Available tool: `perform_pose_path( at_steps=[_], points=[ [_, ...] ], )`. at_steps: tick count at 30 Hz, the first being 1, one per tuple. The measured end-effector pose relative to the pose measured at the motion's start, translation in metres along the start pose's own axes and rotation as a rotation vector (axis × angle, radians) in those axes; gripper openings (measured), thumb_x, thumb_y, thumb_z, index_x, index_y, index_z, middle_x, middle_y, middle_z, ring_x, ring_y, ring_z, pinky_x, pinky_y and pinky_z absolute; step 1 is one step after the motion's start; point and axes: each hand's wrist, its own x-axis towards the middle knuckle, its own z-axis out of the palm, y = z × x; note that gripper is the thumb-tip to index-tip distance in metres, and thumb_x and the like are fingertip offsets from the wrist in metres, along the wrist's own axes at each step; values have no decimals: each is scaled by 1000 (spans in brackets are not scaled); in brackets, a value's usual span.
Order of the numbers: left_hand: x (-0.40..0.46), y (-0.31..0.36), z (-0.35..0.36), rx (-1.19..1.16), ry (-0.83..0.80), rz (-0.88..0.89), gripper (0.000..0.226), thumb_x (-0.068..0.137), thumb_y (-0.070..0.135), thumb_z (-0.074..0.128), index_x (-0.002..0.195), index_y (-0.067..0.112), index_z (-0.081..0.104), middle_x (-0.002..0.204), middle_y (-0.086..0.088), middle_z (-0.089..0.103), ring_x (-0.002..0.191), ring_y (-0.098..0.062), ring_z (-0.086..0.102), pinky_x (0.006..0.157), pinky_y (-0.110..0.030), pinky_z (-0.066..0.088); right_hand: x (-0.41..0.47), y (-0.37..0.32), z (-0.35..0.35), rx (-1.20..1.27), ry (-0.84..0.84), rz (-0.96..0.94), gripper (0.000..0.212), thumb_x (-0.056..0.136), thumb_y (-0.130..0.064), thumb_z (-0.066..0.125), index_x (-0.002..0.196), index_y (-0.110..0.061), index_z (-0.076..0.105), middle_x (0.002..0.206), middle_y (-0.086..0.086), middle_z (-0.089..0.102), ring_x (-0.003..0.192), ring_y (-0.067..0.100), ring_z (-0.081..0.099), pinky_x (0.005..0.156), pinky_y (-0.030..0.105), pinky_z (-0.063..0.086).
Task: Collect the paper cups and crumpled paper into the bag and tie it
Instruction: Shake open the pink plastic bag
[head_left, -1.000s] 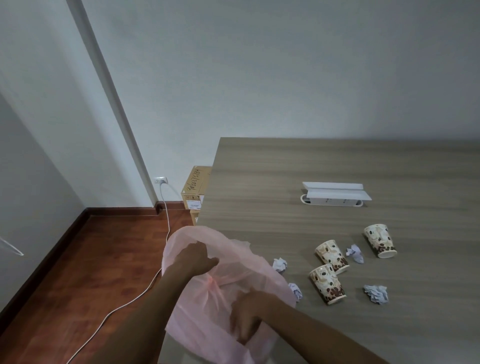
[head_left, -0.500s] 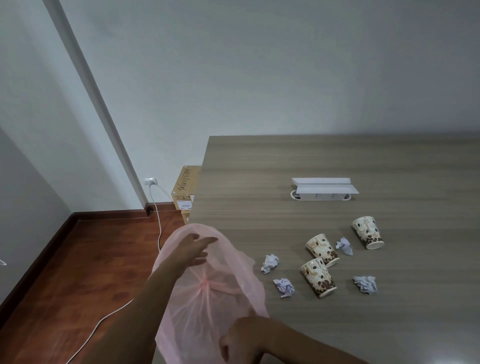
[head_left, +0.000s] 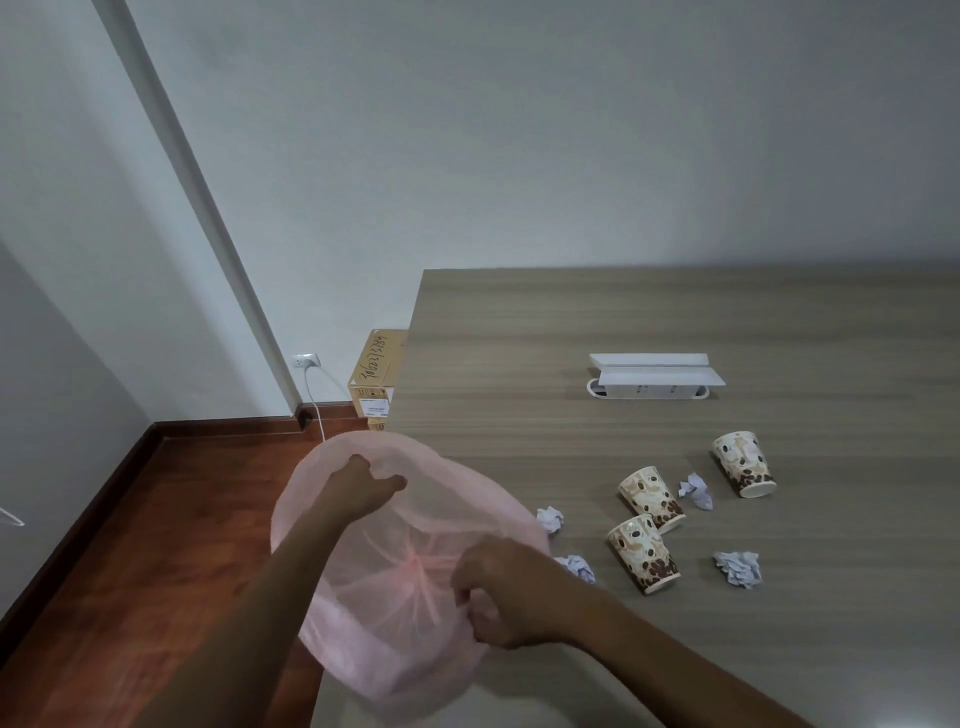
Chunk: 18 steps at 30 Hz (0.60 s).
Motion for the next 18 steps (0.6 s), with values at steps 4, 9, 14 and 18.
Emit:
perform_pose_path(
  at_steps=[4,9,14,18],
  points=[
    [-3,-3,-5,167,-16,106,53,84,38,72,128,11,59,128,-6,62,111,-21,58,96,-32,44,3,-2,-11,-69,-4,-10,16,75,-24,63,90,-21,68,99,0,66,98,22,55,82,37,51],
    [-16,4,-13,171,243,489,30,73,33,83,96,28,64,86,13,65,78,-3,59,71,-18,47,-3,-3,-13,-113,-108,19,17,71,-19,69,89,-19,69,103,1,66,100,22,54,82,40,52],
    [-2,7,0,671,294,696,101,54,49,89,142,31,43,147,-4,42,138,-28,34,115,-45,27,-9,4,-10,-125,-164,15,14,68,-15,72,82,-17,74,109,2,67,111,22,50,88,40,50],
    [6,17,4,937,162,643,56,74,45,77,126,38,55,128,11,62,122,-16,55,109,-38,36,-19,15,-20,-137,-140,74,18,73,-14,71,90,-14,75,120,1,64,119,20,46,92,37,48]
  ],
)
